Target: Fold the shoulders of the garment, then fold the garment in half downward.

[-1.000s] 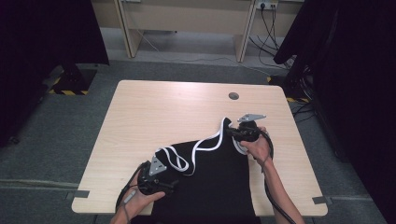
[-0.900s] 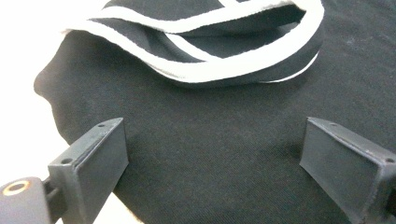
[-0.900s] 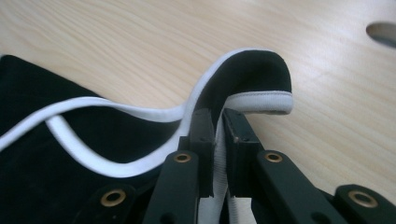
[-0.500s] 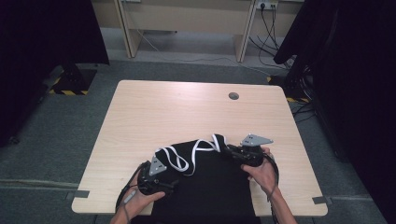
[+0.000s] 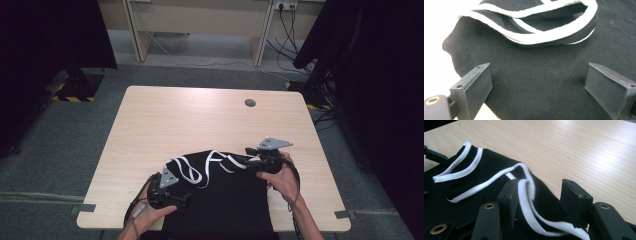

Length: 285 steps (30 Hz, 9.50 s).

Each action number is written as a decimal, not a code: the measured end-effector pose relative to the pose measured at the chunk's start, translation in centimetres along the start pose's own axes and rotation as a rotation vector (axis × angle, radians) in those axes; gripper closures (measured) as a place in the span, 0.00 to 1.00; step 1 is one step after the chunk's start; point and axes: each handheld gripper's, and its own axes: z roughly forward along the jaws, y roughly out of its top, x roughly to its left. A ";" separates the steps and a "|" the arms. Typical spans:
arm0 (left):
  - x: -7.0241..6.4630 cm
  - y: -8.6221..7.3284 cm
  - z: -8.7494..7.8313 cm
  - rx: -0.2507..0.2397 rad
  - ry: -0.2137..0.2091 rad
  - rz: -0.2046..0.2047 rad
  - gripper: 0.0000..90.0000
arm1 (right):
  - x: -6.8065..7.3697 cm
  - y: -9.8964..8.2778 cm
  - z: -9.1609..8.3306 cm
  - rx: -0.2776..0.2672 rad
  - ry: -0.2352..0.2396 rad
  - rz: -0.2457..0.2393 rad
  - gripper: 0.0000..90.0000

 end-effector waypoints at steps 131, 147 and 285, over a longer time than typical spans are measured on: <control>1.9 2.5 2.6 -0.005 0.022 -0.032 0.07 | -4.7 -5.6 -1.8 0.105 -0.181 0.157 0.21; 4.5 3.8 2.2 -0.049 -0.006 -0.138 0.05 | -5.0 -3.9 -1.2 0.079 -0.156 0.136 0.18; -0.3 0.4 -0.6 -0.117 -0.076 0.063 0.83 | 1.6 -6.6 -5.0 0.033 -0.014 -0.100 0.90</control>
